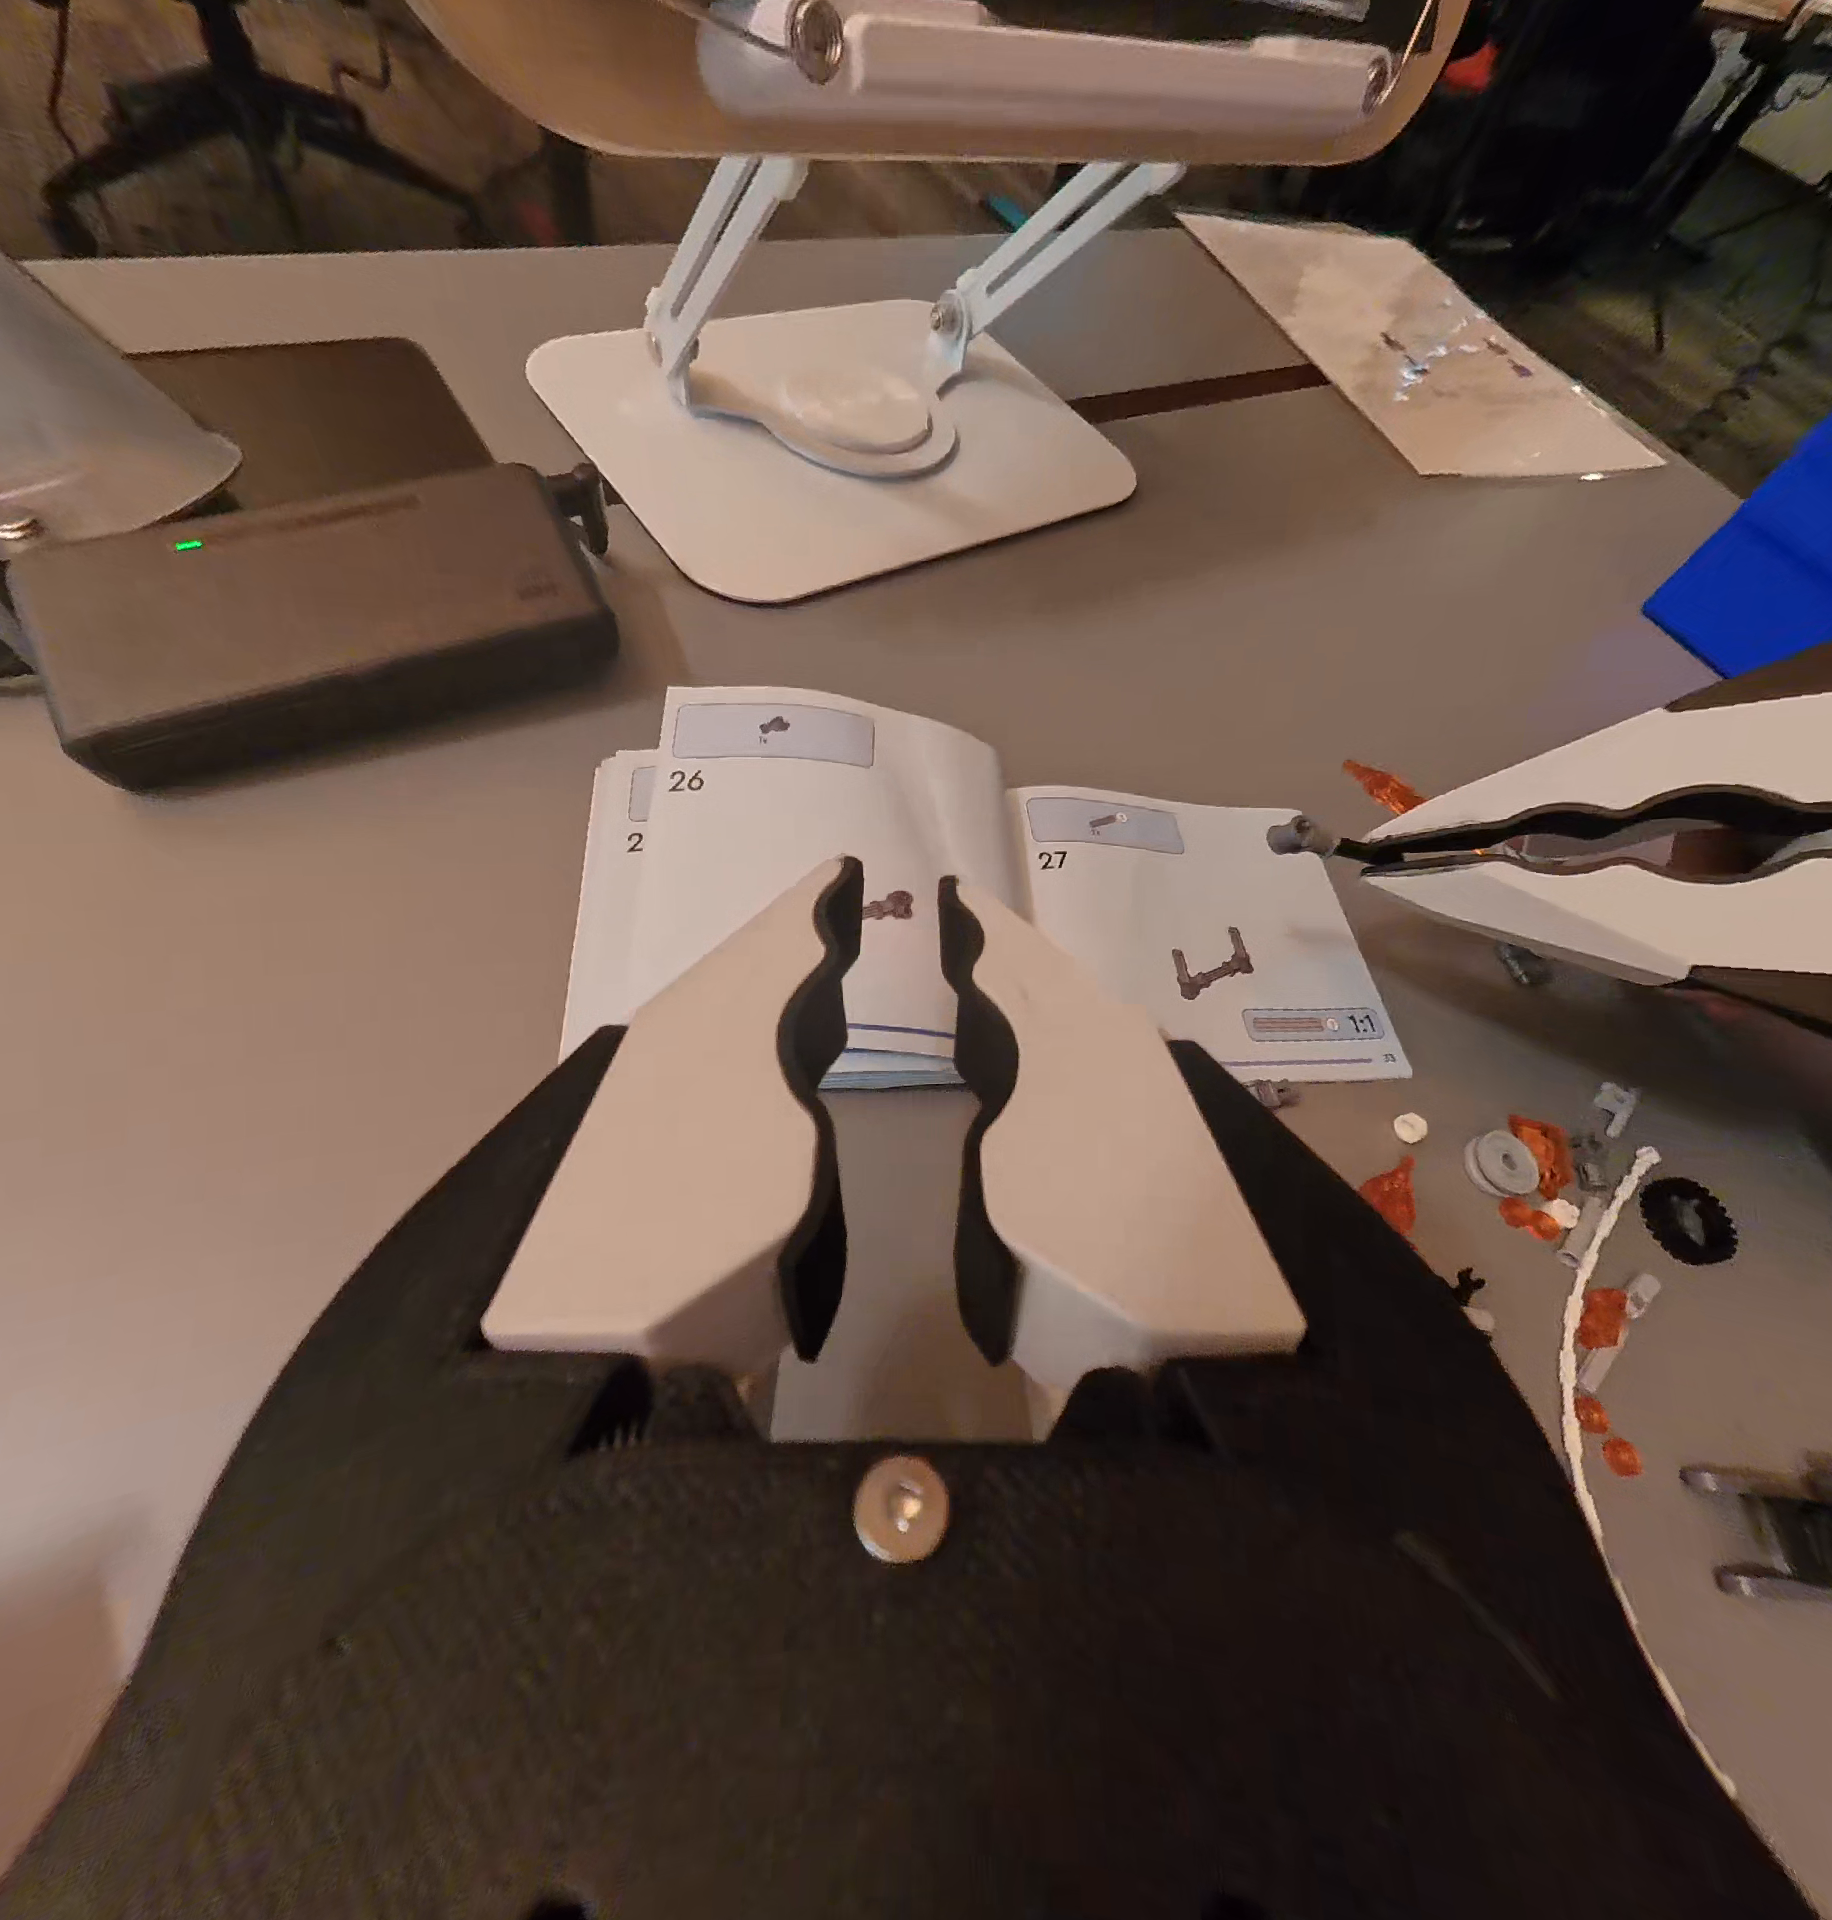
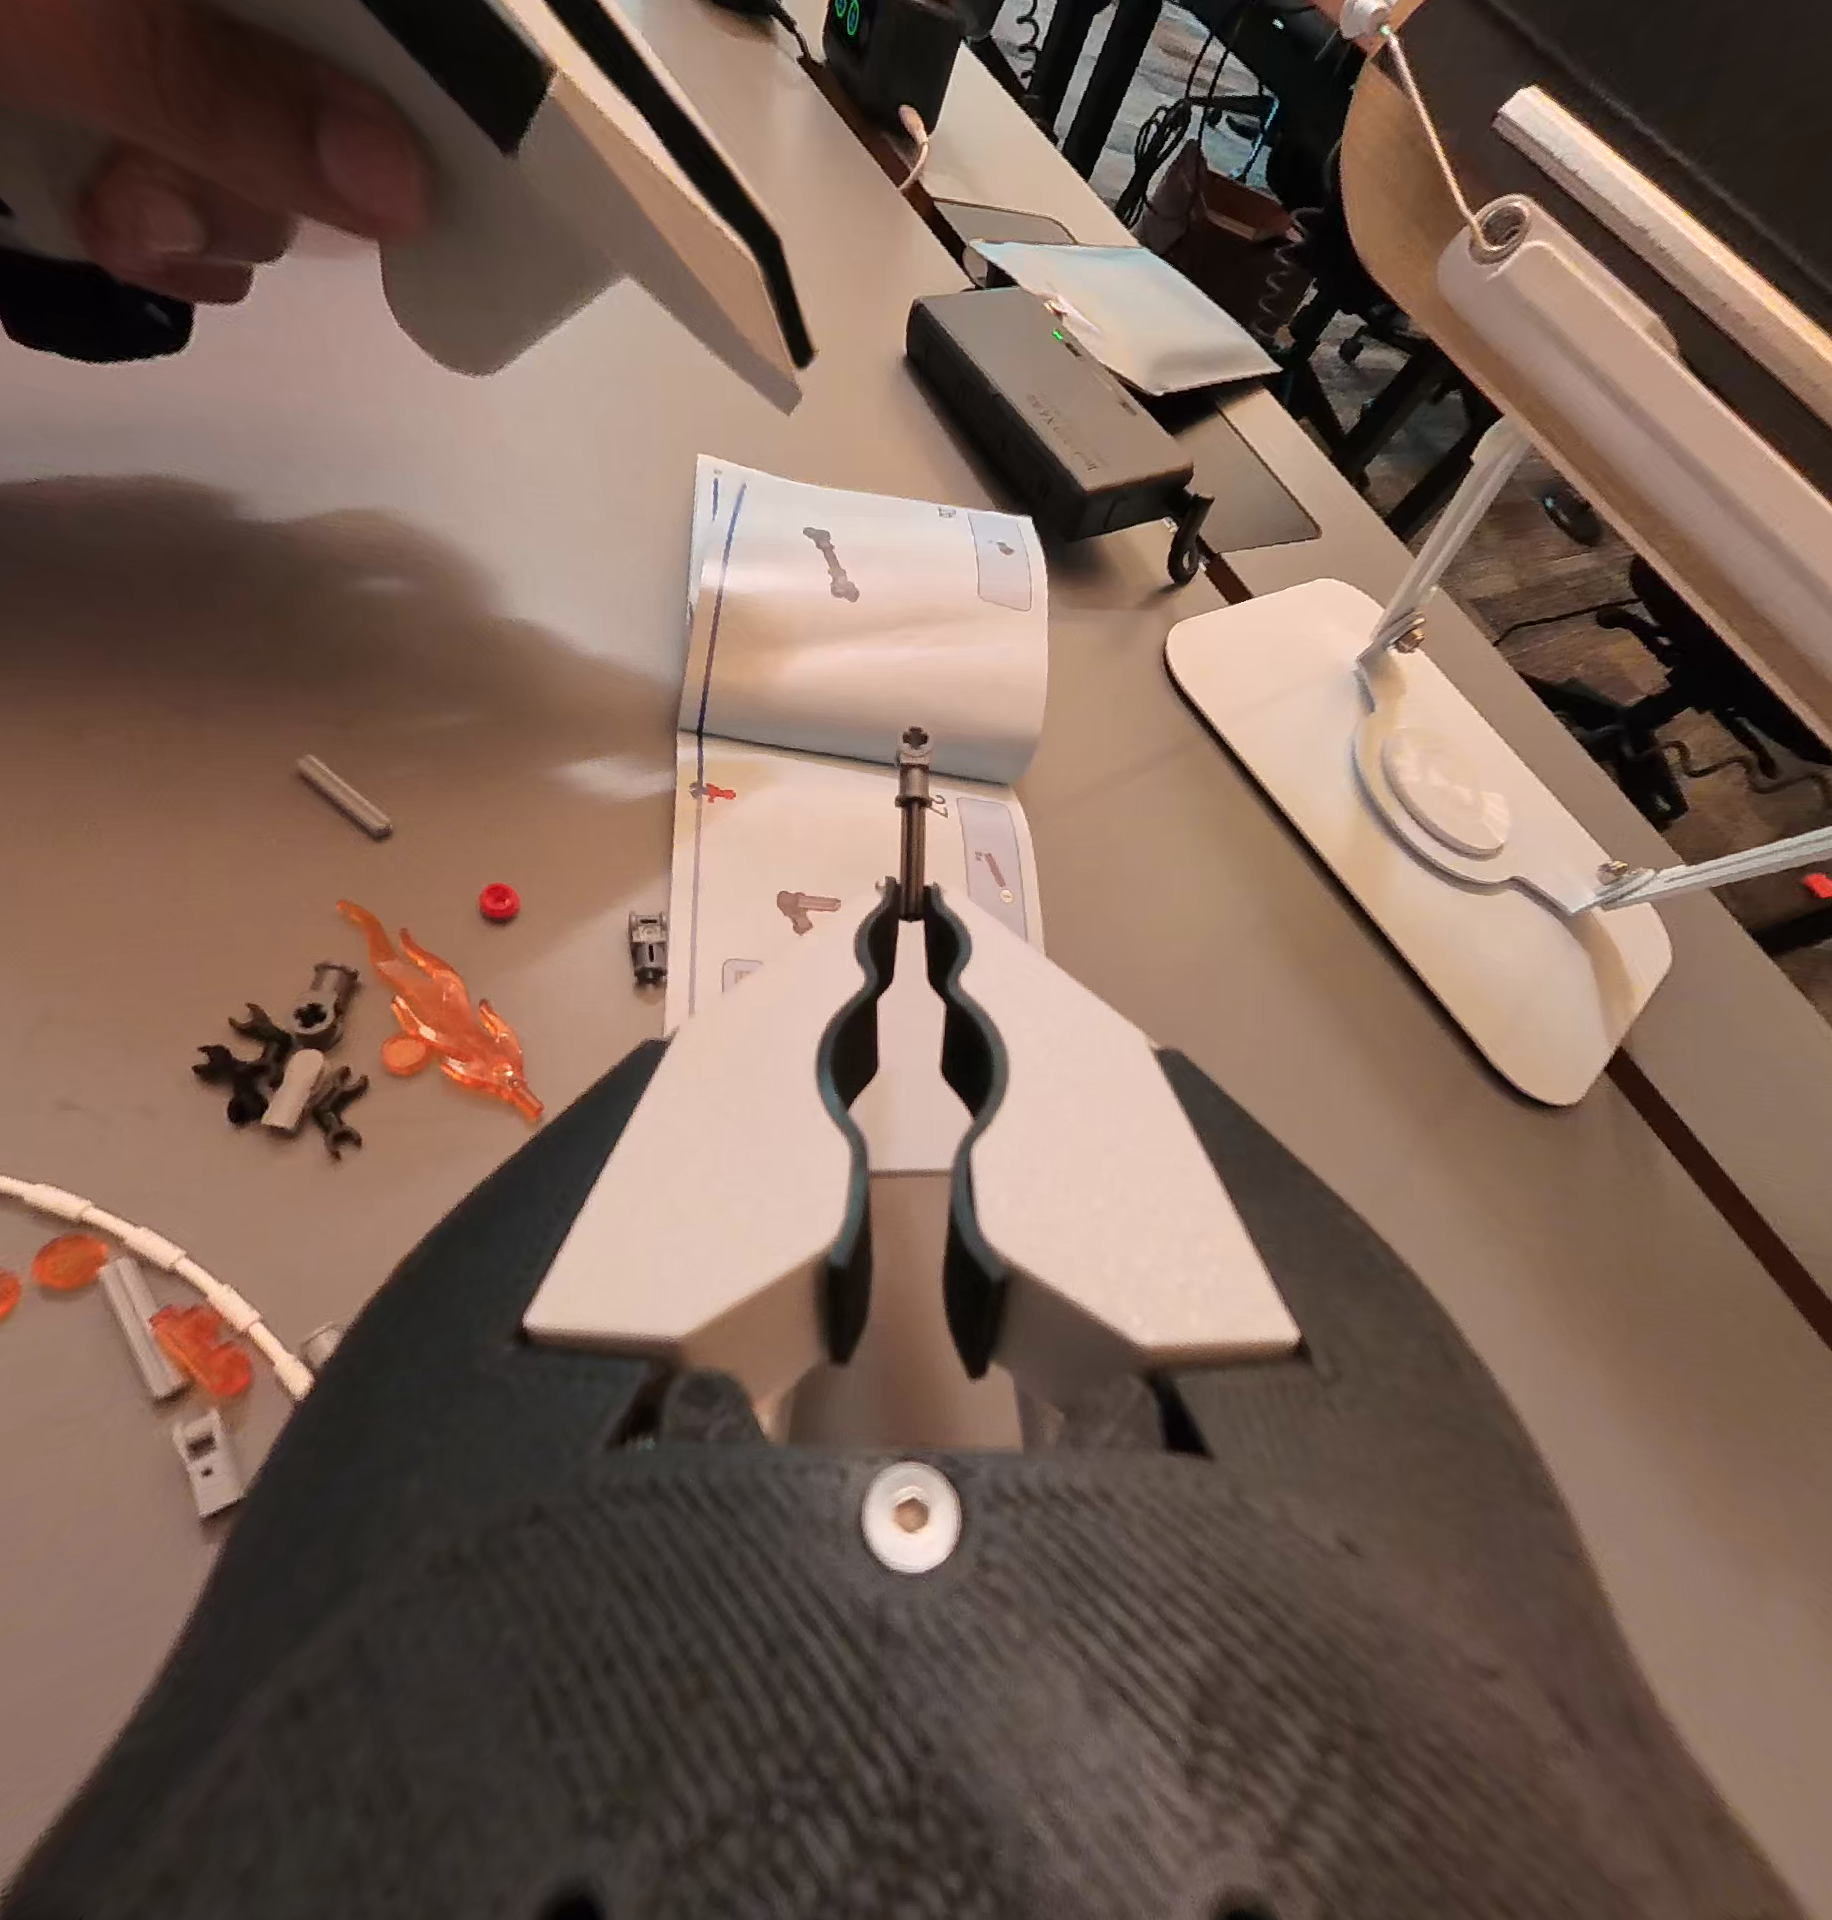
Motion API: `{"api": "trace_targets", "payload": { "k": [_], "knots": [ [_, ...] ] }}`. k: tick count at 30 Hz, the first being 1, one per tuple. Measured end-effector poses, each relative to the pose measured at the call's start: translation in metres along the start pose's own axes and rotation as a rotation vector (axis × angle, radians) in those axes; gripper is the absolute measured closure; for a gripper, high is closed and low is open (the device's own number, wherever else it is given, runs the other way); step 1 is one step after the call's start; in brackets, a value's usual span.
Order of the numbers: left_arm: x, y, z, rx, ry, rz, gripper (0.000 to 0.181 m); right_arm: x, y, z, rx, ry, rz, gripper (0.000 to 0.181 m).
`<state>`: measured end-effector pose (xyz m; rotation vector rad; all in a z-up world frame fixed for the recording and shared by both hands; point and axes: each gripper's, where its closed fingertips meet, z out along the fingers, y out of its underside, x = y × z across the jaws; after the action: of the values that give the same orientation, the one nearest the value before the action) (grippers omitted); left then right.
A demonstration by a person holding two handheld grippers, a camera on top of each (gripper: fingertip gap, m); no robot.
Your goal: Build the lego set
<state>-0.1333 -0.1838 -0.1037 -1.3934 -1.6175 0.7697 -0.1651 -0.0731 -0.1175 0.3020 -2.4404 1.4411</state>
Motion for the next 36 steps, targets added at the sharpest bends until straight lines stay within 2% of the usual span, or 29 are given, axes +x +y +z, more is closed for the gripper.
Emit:
{"api": "trace_targets", "payload": {
  "k": [6,10,14,17,21,27,32,36],
  "knots": [
    [0.01,0.004,0.004,-0.013,0.044,0.03,0.167,-0.001,-0.001,-0.001,0.009,-0.012,0.007,0.179],
    [0.035,0.005,0.006,-0.015,0.173,0.037,0.16,-0.003,-0.004,-0.002,0.027,-0.032,0.024,0.179],
    [0.059,0.021,0.009,-0.068,0.301,0.067,0.155,-0.003,-0.003,-0.004,0.031,-0.053,0.05,0.179],
    [0.071,0.026,0.006,-0.066,0.363,0.079,0.15,-0.011,-0.009,-0.007,0.07,-0.123,0.106,0.18],
    [0.09,0.017,-0.004,-0.019,0.496,0.027,0.145,-0.025,-0.021,-0.014,0.136,-0.271,0.205,0.179],
    [0.117,0.01,-0.023,0.001,0.714,-0.038,0.151,-0.04,-0.036,-0.027,0.201,-0.479,0.35,0.179],
    [0.125,0.015,-0.03,-0.024,0.765,-0.008,0.17,-0.043,-0.042,-0.037,0.236,-0.572,0.406,0.179],
    [0.127,0.013,-0.034,-0.016,0.809,-0.037,0.17,-0.048,-0.043,-0.042,0.24,-0.616,0.394,0.179]
  ]
}}
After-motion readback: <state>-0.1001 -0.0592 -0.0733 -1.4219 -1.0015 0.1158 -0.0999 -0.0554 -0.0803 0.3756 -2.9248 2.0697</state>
